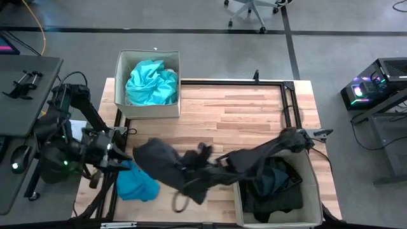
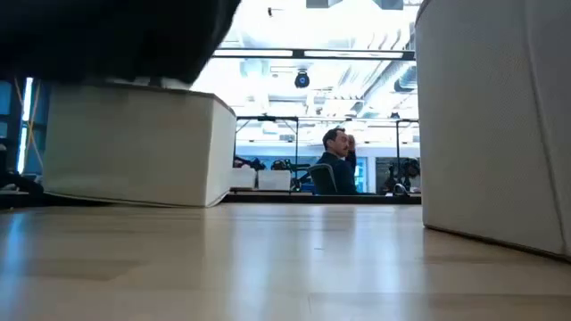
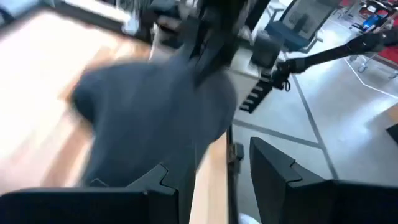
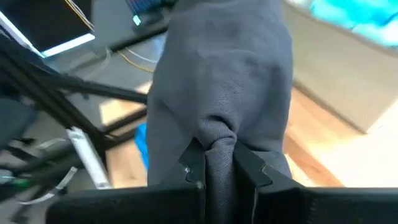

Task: Sort clothes
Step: Put the gray pants into the bottom laundry organizer

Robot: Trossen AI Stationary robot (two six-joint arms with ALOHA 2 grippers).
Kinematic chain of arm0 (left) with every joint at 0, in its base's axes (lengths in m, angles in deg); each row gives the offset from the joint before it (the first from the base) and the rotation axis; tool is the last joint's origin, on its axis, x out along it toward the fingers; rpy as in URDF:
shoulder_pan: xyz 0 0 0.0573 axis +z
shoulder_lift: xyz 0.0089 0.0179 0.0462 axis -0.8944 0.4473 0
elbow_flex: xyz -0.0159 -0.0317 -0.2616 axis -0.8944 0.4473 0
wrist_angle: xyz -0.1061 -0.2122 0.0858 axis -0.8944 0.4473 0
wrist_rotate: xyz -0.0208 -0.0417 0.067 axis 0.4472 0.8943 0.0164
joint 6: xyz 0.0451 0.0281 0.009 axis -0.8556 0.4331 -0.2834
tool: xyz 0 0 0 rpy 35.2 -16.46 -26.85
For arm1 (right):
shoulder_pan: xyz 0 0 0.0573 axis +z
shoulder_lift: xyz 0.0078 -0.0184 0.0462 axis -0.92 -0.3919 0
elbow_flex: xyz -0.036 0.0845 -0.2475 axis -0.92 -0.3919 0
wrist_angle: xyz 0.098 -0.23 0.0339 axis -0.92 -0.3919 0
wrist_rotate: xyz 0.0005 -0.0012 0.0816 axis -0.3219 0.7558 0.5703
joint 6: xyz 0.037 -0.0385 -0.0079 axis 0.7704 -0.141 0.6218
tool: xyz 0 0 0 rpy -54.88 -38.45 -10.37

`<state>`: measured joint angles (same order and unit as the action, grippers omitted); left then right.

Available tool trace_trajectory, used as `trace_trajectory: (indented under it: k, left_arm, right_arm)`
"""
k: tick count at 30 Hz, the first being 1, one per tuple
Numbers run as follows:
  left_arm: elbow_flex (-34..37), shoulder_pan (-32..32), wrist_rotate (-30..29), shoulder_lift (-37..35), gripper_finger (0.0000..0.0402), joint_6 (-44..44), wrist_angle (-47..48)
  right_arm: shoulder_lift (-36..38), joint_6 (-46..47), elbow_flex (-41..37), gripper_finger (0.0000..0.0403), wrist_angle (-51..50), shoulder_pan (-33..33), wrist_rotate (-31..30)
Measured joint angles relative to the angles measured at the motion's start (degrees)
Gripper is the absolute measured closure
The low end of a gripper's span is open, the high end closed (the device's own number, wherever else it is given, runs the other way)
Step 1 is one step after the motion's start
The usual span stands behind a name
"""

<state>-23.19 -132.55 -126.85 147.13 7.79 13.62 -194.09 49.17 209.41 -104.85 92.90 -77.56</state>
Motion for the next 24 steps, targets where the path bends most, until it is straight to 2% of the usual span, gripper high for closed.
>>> trace_trajectory:
  k: [5,13,18,21,24]
  left_arm:
    - [-1.2,0.0,-3.1,-1.4,0.0297,-6.4,0.1]
    - [-1.2,0.0,-4.4,-1.8,0.0297,-10.3,0.2]
    - [-1.2,0.0,-4.4,-1.8,0.0297,-10.3,0.2]
    - [-1.2,0.0,-4.4,-1.8,0.0297,-10.3,0.2]
    - [-1.2,0.0,-4.4,-1.8,0.0297,-10.3,0.2]
  right_arm:
    - [8.5,4.9,0.2,0.0388,-9.8,3.1,-2.2]
    - [20.9,2.1,0.3,0.0388,-13.6,13.0,-21.7]
    - [26.3,0.7,0.2,0.0388,-18.9,20.7,-26.0]
    - [29.2,11.1,0.2,0.0388,-31.1,25.4,-26.9]
    - [30.1,29.2,0.3,0.0388,-47.2,28.6,-24.6]
